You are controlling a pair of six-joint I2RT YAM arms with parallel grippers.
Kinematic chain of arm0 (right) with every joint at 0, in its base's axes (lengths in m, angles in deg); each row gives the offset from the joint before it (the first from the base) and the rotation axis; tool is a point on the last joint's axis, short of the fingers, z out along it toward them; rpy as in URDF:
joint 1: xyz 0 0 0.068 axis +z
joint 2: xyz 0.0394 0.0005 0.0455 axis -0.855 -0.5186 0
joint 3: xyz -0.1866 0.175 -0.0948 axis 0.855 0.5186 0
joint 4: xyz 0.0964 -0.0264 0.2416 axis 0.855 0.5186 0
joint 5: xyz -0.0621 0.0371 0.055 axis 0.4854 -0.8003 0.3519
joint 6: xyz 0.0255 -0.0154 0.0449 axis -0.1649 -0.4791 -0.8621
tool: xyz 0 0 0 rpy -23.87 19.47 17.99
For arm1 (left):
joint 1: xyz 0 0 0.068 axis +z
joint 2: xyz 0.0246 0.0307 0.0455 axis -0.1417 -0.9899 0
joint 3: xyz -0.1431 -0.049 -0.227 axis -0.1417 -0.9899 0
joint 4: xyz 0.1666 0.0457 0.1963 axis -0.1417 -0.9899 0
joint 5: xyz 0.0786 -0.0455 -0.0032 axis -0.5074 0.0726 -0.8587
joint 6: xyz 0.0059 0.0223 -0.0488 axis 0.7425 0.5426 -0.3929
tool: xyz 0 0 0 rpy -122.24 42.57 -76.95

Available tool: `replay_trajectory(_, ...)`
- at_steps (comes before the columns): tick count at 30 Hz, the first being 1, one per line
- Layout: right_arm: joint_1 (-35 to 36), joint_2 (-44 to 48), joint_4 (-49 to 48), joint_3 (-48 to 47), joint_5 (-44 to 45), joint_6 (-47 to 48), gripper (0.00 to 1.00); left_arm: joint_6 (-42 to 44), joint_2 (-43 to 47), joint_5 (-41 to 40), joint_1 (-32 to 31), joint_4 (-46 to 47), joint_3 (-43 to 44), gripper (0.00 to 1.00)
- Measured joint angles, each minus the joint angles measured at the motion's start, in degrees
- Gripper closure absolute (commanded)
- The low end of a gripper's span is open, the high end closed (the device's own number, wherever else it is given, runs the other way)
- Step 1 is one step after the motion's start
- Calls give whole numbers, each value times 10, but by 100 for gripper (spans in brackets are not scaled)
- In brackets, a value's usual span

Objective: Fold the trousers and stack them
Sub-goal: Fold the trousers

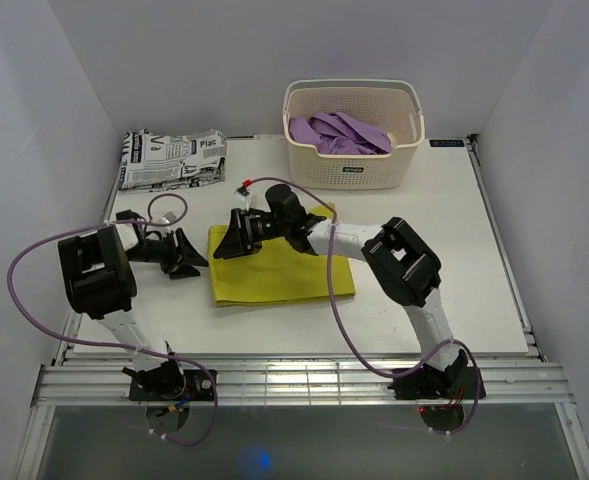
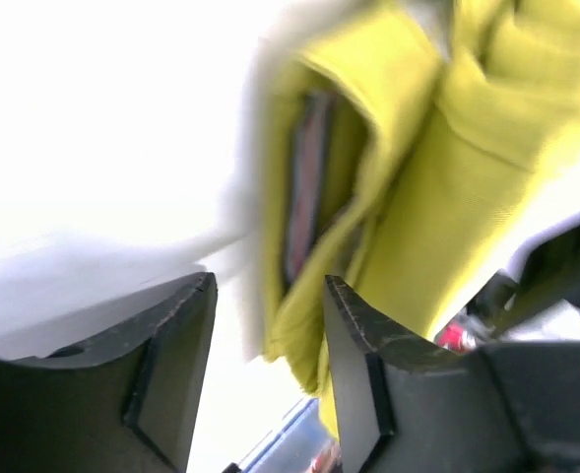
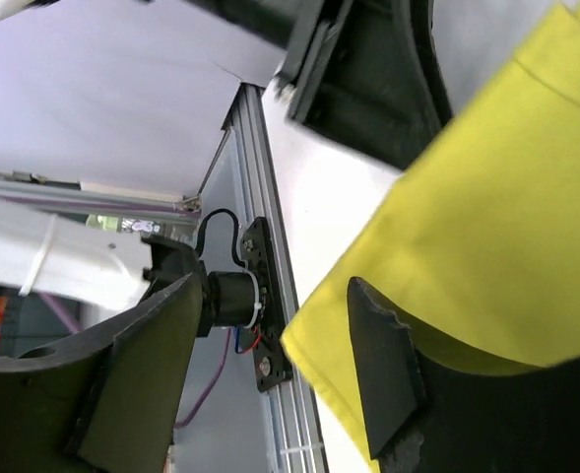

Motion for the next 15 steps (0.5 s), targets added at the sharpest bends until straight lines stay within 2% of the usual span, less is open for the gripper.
replay_trajectory(6, -42, 119, 82, 8, -14, 124, 18, 34, 19, -44, 79, -39, 35, 34)
replay_trajectory(7, -53, 141, 100, 9, -17, 152, 13, 43, 29, -47, 85, -47, 35, 34)
replay_trajectory(10, -90, 207, 155, 23, -24, 233, 7, 71, 73, -45, 88, -70, 35, 32)
replay_trajectory(15, -167, 275, 233, 80, -45, 317, 4, 100, 177, -20, 87, -93, 43, 31)
